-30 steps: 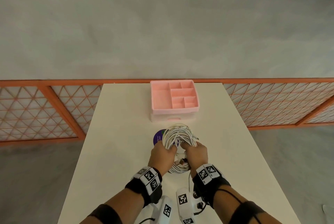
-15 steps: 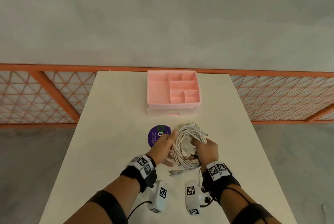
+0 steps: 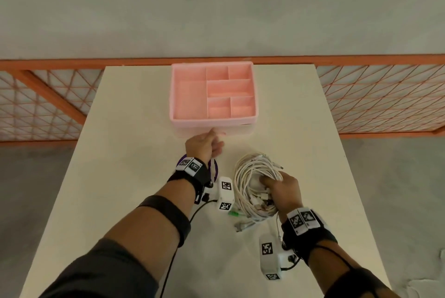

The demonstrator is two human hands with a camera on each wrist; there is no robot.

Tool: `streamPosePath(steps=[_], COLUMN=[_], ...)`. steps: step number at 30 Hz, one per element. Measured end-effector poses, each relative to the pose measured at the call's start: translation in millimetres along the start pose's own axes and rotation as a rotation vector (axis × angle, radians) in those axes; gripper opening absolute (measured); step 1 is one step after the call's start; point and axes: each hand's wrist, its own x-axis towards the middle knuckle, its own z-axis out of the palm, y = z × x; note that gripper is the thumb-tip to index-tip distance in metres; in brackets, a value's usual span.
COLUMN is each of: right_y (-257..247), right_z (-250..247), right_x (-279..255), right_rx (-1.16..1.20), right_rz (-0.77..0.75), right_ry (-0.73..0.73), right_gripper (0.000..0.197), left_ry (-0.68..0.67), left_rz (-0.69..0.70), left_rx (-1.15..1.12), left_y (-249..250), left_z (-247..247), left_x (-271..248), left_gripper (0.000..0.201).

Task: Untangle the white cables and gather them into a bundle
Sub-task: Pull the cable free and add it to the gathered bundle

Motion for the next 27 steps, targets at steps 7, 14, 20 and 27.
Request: streamPosePath(steps=[7, 14, 20, 27], right_y=[2.8, 5.1, 3.8, 7.9], right_z=[3.6, 7.6, 7.3, 5.9], right_x=[3.8, -0.7, -11.4, -28.8], right_rx=[-0.023, -0.016, -0.015, -0.015], right_rz=[-0.012, 0.005, 0.014, 0.038], right_ry=[0.004, 0.008, 0.041, 0.049], right_gripper=[0.006, 0.009, 0.009, 0.011], left_ry=[-0.047, -0.095, -0.175, -0.216], left_rz=[-0.048, -0.14, -0.209, -0.266], left_rx=[-0.232, -0.312, -0.346, -0.146], left_y=[-6.2, -6.7, -19.8, -27.0], left_z=[0.0, -7.1, -22.5, -46.3], left_x=[1.6, -4.5, -26.5, -56.9], left_gripper=[0.015, 0.013, 0.02, 0.027])
